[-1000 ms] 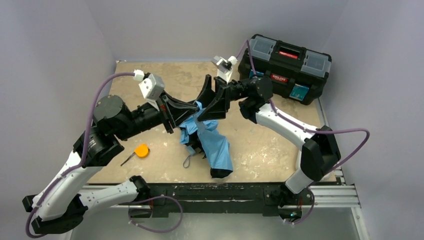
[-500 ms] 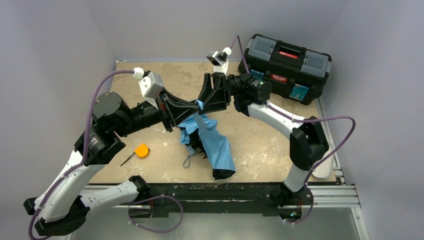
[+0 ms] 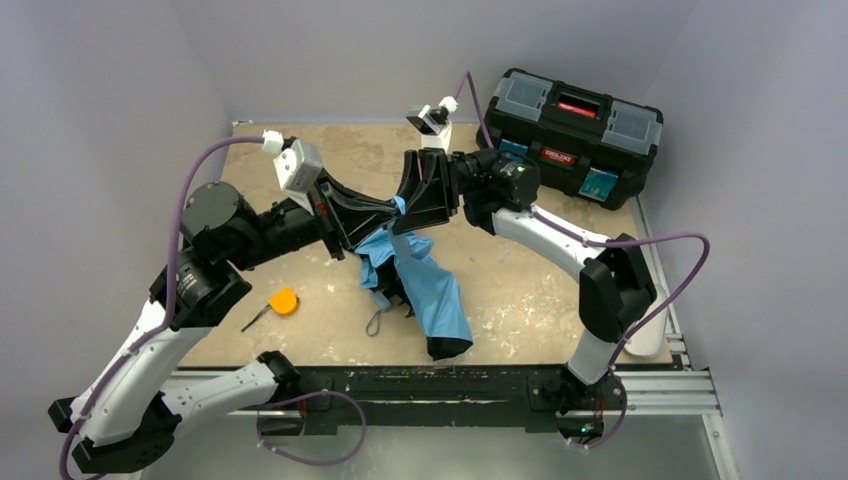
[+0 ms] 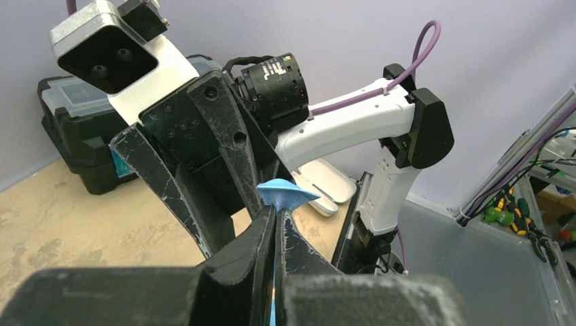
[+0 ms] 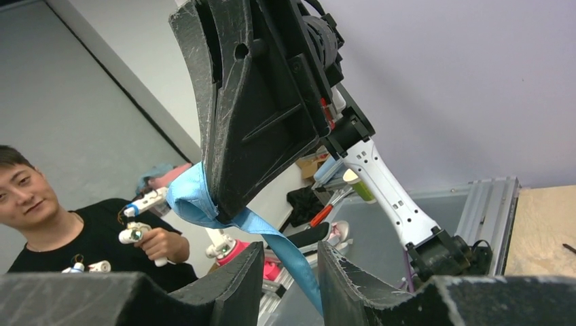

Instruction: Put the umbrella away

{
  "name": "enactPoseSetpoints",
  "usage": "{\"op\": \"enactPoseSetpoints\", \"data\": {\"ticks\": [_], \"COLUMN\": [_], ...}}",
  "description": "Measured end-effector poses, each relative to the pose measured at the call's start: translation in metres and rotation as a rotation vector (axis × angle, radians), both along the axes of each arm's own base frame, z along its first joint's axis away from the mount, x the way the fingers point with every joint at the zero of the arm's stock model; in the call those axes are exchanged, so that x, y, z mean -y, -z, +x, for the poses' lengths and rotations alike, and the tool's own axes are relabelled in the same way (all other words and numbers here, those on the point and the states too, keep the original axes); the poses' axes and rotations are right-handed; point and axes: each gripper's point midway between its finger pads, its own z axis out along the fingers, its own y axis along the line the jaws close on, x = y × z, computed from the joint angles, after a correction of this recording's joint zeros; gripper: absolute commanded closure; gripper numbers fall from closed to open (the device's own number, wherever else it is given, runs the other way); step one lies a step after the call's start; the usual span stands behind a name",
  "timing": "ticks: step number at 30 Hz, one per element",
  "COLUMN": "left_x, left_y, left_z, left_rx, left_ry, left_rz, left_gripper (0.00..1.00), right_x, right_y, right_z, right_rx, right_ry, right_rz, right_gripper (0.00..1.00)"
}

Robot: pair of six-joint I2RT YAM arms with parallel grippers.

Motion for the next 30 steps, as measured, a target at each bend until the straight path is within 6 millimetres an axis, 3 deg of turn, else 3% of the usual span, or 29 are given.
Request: {"op": "enactPoseSetpoints", "data": {"ticks": [6,11,13,15,16,17,23,26,30], "left_x": [0.000,0.001,0.001,0.000,0.000,-0.001,-0.021,-0.036,-0.055], "left_y": [-0.002,0.002,0.003,0.004,0.004,0.006,0.034,0.062,0.107], "left_z": [0.001,0.003,0.004,0.005,0.006,0.008,0.028,0.032,0.036], "left_rx": [0.002,-0.005,-0.008,-0.014,-0.014,-0.027,-0.140,-0.208,-0.297], "left_ry": [-0.002,0.000,-0.006,-0.012,-0.019,-0.031,-0.188,-0.271,-0.371], "left_rz": [-0.009,-0.007,-0.005,-0.005,-0.004,-0.005,0.044,0.085,0.161], "left_gripper": [1.00,1.00,0.80,0.40,0.25,0.18,0.01,0.00,0.00], "right_x": [-0.001,-0.002,-0.002,-0.002,-0.002,-0.002,0.008,0.011,0.006], "right_y": [-0.002,-0.008,-0.009,-0.009,-0.009,-0.009,0.014,0.020,0.010], "right_z": [-0.004,-0.004,-0.004,-0.003,-0.003,-0.003,0.013,0.030,0.065], "right_rx": [-0.003,-0.014,-0.021,-0.024,-0.024,-0.026,-0.042,-0.021,0.036], "right_ry": [-0.011,-0.003,-0.003,-0.003,-0.002,0.000,0.106,0.236,0.500], "right_rz": [0.004,0.026,0.028,0.027,0.027,0.027,0.033,0.017,-0.021], "right_gripper": [0.71,1.00,1.00,1.00,1.00,1.00,1.00,1.00,1.00]}}
